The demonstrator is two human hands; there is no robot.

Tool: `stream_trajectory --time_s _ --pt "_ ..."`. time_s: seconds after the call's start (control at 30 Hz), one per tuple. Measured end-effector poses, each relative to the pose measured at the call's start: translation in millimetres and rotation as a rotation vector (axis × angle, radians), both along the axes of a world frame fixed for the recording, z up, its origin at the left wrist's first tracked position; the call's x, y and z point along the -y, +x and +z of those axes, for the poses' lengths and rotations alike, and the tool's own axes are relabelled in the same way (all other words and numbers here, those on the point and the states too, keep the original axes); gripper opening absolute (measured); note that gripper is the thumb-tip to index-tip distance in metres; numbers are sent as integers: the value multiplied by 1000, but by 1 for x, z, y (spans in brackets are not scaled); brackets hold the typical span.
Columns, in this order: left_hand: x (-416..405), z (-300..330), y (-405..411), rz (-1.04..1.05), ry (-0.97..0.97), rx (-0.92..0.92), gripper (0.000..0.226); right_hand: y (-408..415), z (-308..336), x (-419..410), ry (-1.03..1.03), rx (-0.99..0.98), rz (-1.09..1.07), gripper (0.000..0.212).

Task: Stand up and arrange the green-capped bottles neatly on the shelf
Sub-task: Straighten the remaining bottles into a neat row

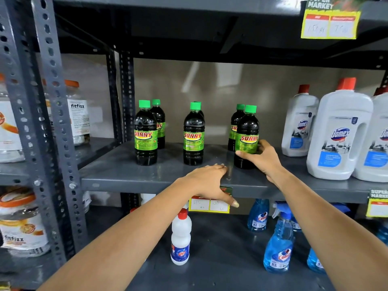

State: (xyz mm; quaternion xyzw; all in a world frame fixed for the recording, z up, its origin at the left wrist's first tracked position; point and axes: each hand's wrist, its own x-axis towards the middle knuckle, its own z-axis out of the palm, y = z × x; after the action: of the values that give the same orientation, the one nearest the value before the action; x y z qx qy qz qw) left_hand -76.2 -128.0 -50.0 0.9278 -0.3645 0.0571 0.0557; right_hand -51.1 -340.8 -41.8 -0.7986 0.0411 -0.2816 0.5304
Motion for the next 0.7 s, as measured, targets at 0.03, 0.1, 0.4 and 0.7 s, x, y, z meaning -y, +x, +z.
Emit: stream_trajectory --time_s 0.03,0.1,0.4,0.7 --pt "-2 1 -1 -11 -38 -11 120 -1 0 0 -3 1 -1 73" --pt "-7 3 -1 -18 -195 -86 113 -1 0 1 -11 -2 -6 73" --pt "-41 -3 29 410 -1302 106 54 -1 0 1 -13 -8 -20 74" --pt "-46 12 69 445 -1035 -279 65 -4 0 1 -45 -25 -39 76"
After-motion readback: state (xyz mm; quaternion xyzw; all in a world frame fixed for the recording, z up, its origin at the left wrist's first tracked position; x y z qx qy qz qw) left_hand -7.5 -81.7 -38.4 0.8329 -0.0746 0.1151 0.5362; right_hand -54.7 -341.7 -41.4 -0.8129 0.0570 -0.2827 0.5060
